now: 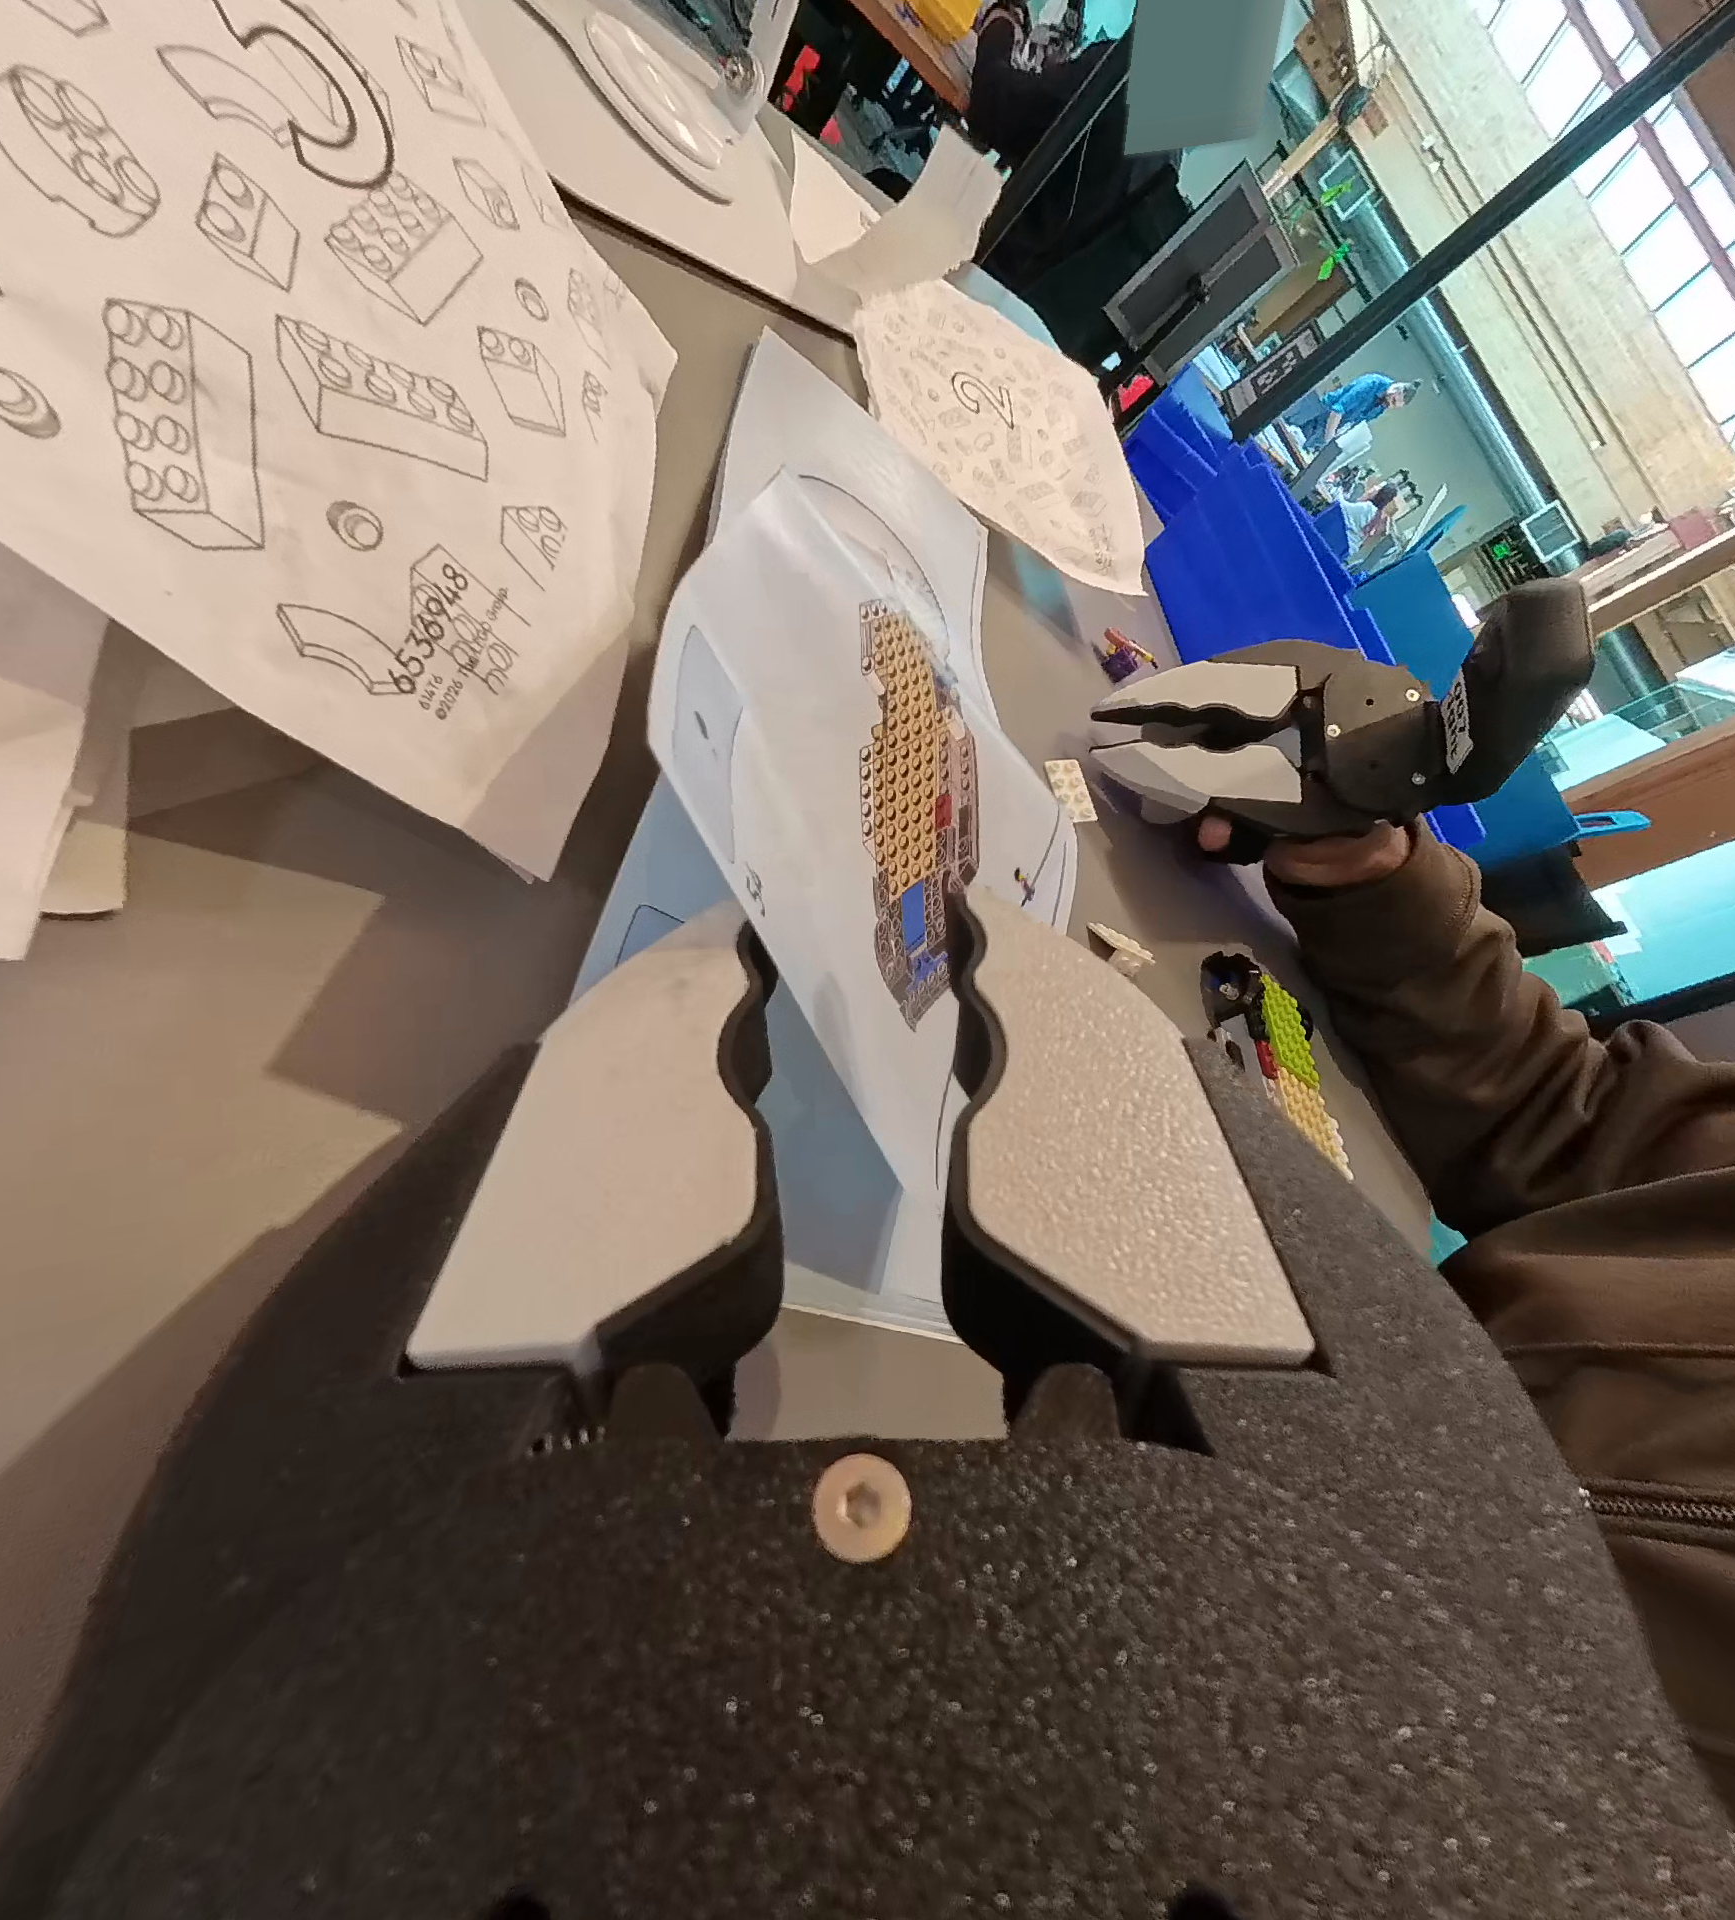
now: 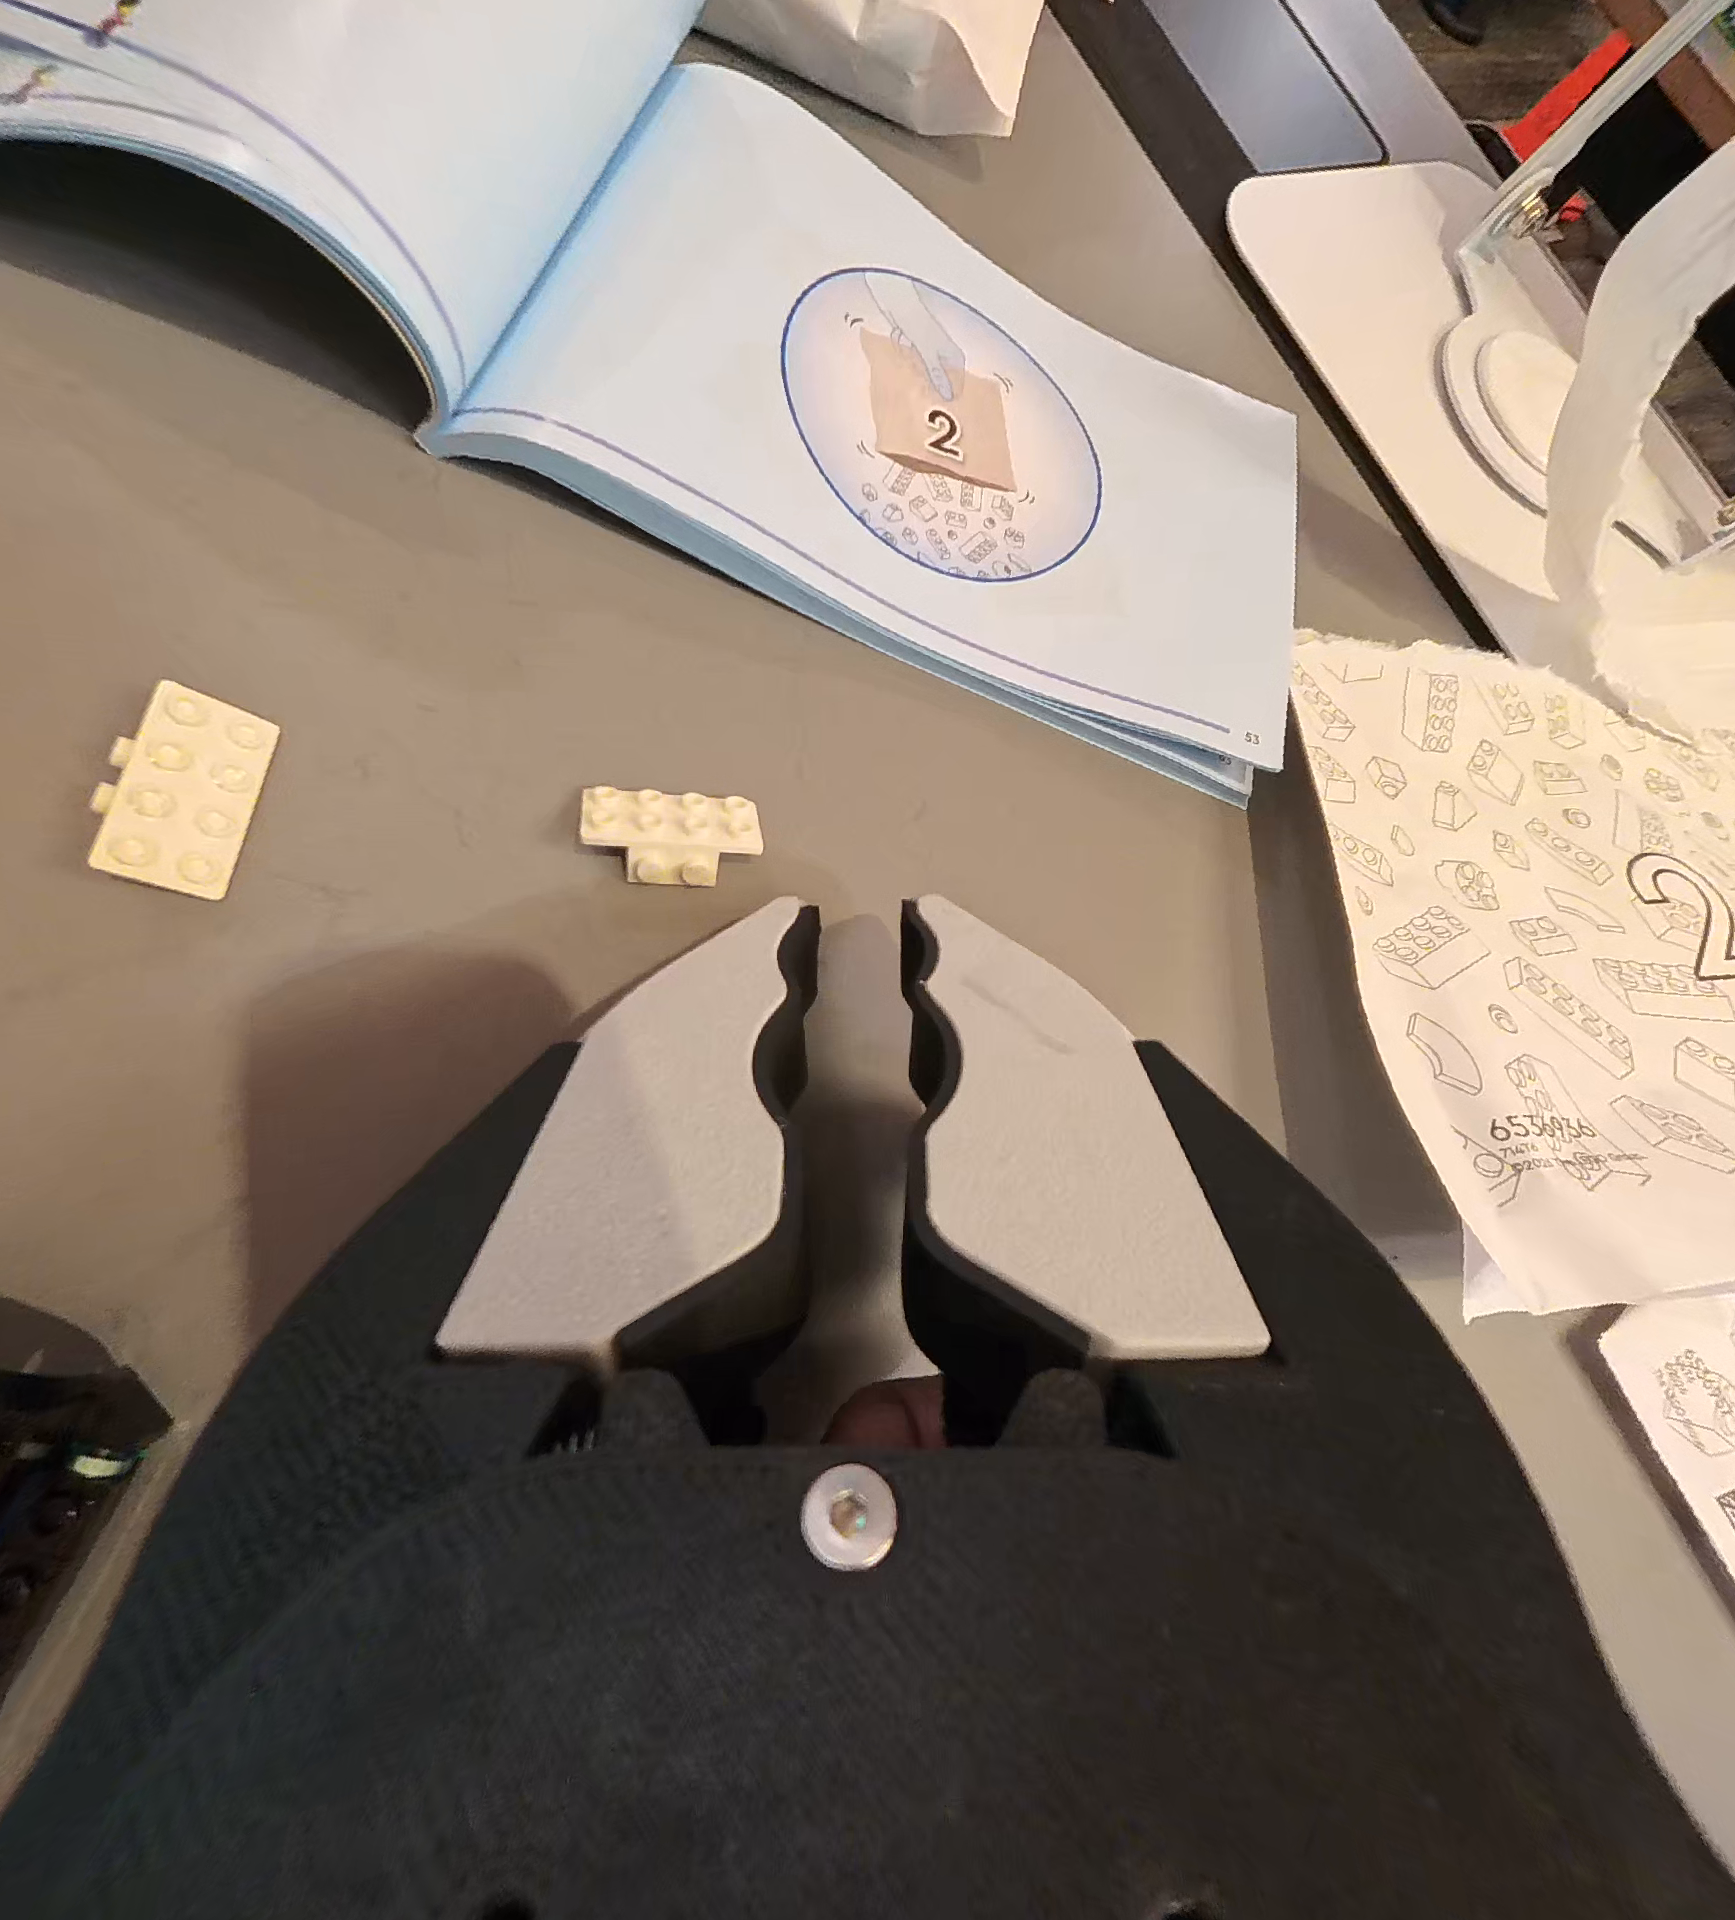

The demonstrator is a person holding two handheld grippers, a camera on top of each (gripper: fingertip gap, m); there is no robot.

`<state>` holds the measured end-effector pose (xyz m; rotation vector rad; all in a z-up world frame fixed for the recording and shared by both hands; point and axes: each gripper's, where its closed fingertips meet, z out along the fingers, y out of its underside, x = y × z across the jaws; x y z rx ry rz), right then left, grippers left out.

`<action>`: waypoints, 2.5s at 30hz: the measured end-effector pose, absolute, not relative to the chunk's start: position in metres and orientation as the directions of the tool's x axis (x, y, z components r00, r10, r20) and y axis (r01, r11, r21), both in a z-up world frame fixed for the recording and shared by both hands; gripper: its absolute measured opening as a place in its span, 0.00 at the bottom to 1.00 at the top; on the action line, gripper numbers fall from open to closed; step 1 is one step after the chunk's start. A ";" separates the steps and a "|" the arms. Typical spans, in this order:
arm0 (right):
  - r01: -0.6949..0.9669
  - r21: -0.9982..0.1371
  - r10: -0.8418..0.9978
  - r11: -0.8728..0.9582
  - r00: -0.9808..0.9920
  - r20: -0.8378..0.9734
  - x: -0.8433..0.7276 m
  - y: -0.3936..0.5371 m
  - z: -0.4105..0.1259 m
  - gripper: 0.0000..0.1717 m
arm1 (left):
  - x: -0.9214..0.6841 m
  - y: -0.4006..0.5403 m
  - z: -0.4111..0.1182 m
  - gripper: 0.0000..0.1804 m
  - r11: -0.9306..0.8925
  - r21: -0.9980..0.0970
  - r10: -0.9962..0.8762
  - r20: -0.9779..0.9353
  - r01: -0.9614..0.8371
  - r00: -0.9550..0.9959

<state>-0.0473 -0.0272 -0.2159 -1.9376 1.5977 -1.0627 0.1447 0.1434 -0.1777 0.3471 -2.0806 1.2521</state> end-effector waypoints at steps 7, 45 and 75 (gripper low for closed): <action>-0.642 -0.729 -0.961 -0.237 0.047 0.271 -0.047 -0.028 -0.216 0.09 | 0.167 0.149 -0.172 0.18 0.439 -0.714 0.067 0.631 -0.545 -0.773; -0.661 -0.714 -0.966 -0.230 0.064 0.252 -0.047 -0.027 -0.220 0.12 | 0.174 0.149 -0.187 0.18 0.475 -0.744 0.015 0.541 -0.470 -0.841; -0.681 -0.702 -0.974 -0.209 0.210 0.087 -0.182 0.083 -0.224 0.44 | 0.044 0.214 -0.173 0.30 0.504 -0.846 0.394 0.405 -0.174 -0.825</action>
